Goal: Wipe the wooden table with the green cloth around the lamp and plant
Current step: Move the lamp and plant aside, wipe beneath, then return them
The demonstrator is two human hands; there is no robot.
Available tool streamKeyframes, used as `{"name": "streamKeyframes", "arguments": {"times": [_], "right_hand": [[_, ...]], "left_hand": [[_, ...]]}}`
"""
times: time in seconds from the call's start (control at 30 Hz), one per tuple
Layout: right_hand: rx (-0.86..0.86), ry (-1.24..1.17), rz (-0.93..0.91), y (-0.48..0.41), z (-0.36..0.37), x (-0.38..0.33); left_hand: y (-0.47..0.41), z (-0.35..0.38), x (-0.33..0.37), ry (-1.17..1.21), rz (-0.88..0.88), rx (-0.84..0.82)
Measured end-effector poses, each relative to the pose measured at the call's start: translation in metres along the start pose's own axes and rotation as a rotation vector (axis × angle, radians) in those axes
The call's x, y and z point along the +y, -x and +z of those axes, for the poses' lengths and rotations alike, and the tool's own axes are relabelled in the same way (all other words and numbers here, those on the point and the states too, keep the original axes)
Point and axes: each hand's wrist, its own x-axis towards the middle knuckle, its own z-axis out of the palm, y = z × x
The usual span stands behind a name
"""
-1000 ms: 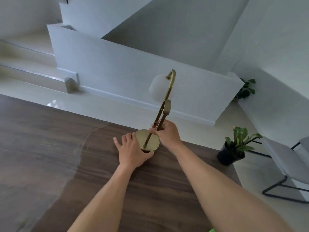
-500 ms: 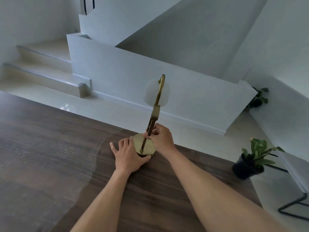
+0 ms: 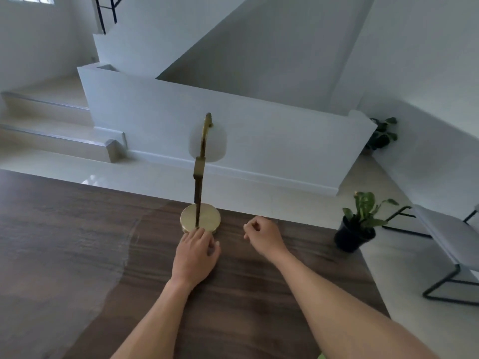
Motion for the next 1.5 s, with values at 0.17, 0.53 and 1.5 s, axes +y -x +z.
{"name": "streamKeyframes", "arguments": {"times": [0.17, 0.53, 1.5], "right_hand": [[0.094, 0.010, 0.136, 0.038, -0.067, 0.065], [0.302, 0.002, 0.223, 0.068, -0.225, 0.191], [0.089, -0.105, 0.050, -0.003, -0.231, 0.191]], "left_hand": [[-0.011, 0.028, 0.075, 0.005, 0.098, -0.167], [-0.030, 0.119, 0.245, 0.268, -0.024, -0.410], [-0.065, 0.156, 0.281, 0.689, -0.436, -0.327]]}}
